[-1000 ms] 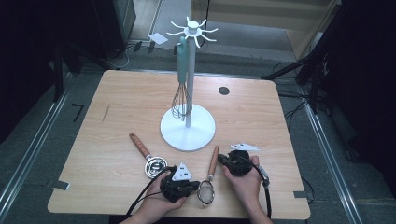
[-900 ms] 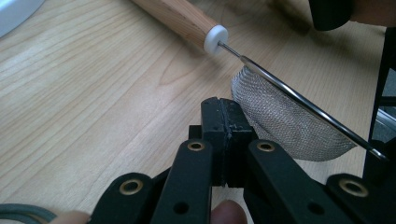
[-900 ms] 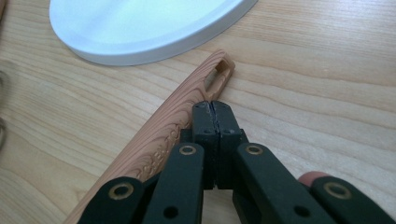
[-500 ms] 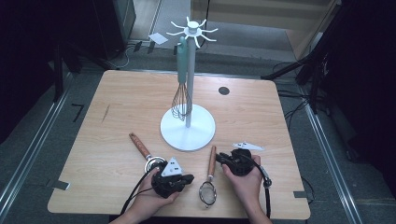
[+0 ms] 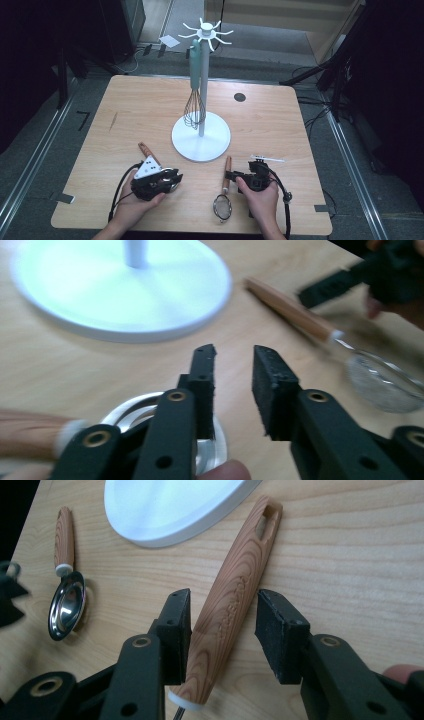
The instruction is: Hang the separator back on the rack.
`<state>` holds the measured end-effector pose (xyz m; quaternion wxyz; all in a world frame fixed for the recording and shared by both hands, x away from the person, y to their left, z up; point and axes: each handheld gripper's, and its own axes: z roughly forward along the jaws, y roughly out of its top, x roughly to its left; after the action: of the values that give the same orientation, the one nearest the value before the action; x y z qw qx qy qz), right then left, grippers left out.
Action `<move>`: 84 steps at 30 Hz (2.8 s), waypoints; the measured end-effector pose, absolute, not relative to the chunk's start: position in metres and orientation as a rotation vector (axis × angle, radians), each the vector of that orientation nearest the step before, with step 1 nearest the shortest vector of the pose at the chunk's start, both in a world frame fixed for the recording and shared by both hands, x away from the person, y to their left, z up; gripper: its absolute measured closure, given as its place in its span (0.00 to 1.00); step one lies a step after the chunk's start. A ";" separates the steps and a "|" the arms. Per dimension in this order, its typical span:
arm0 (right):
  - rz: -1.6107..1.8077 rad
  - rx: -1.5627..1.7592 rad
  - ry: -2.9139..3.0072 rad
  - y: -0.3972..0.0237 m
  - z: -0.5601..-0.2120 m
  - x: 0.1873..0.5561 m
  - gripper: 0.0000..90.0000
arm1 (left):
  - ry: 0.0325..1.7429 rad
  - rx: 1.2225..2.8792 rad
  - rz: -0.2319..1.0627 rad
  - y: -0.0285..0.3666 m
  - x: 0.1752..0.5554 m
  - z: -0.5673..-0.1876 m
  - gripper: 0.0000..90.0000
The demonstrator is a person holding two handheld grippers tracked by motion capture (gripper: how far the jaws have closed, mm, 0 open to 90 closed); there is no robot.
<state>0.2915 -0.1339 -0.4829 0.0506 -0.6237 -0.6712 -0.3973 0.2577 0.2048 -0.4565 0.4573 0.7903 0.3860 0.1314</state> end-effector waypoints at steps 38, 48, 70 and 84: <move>-1.067 -1.768 -2.470 -0.104 -0.484 0.282 0.71 | 1.304 1.764 0.573 0.304 0.300 -0.470 0.51; -1.076 -1.675 -2.652 -0.098 -0.485 0.278 0.71 | 1.338 1.760 0.589 0.307 0.302 -0.472 0.50; -1.053 -1.638 -2.611 -0.105 -0.484 0.283 0.78 | 1.409 1.738 0.624 0.316 0.308 -0.476 0.47; -1.070 -1.635 -2.577 -0.106 -0.485 0.284 0.78 | 1.412 1.753 0.624 0.317 0.309 -0.477 0.47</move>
<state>0.2837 -0.1062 -0.4845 -0.0462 -0.5050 -0.7960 -0.3304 0.3090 0.3165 -0.4775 0.3920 0.6905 0.5561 0.2457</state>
